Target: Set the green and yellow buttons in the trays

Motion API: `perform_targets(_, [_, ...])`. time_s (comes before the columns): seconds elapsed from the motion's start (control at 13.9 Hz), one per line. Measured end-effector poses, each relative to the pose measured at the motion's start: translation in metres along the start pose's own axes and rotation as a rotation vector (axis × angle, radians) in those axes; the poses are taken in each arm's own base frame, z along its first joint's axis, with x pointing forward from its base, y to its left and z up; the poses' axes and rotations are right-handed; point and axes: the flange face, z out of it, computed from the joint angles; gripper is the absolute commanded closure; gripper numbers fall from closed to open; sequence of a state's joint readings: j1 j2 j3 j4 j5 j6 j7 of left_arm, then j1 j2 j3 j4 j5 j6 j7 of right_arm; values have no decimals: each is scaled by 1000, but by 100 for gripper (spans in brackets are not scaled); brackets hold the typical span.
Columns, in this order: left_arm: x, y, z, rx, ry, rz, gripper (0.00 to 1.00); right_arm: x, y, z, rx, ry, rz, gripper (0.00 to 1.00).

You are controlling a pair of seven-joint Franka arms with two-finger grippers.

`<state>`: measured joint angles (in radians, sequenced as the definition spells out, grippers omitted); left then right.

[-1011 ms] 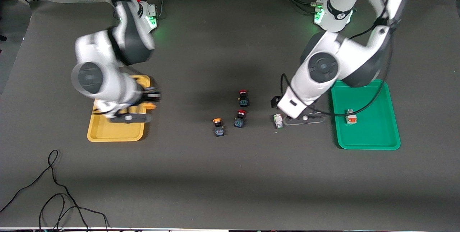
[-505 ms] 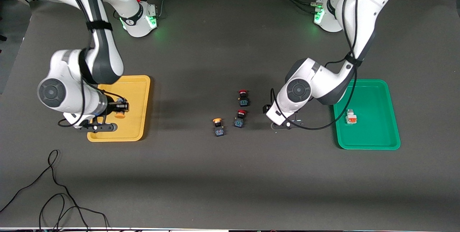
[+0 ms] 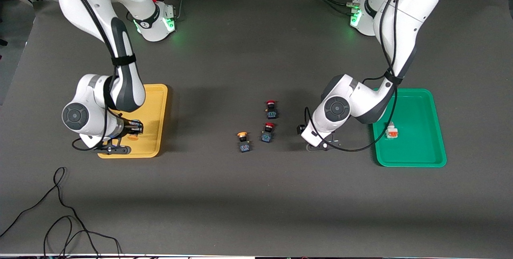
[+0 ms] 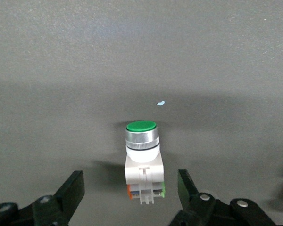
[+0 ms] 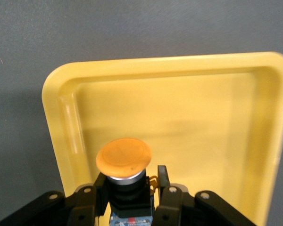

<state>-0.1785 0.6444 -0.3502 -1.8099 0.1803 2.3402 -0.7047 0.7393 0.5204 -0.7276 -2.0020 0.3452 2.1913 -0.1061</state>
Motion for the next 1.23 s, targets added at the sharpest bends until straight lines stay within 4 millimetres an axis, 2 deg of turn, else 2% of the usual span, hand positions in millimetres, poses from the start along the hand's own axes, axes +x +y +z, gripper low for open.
perform_targets(0.14, [0, 0, 1, 0, -1, -2, 23, 3, -2, 23, 38, -6, -5, 100])
perform_targets(0.36, [-3, 3, 3, 4, -2, -14, 52, 7, -4, 48, 19, 0, -10, 100])
perform_targets(0.43, [-3, 4, 5, 4, -4, -18, 60, 7, -6, 52, 14, -2, -12, 89])
perform_targets(0.51, [-4, 5, 6, 5, -5, -24, 67, 7, -7, 54, 12, -5, -14, 41])
perform_targets(0.58, [-5, 6, 7, 6, -6, -32, 73, 7, -8, 54, 13, -5, -15, 1])
perform_targets(0.79, [-8, 12, 6, 5, -3, -50, 81, 8, -11, 50, 18, -2, -20, 0])
perform_targets(0.94, [-1, 16, -5, -2, 11, -62, 83, 6, -15, 42, 42, -26, -23, 0])
perform_targets(1.01, [6, 16, -18, 6, 11, -68, 84, 4, -18, 31, 67, -43, -26, 0])
perform_targets(1.08, [14, 17, -41, 26, 5, -76, 86, 2, -21, 14, 101, -59, -27, 0])
perform_targets(1.23, [22, 17, -100, 68, -4, -88, 88, -4, -28, -31, 173, -94, -8, 0])
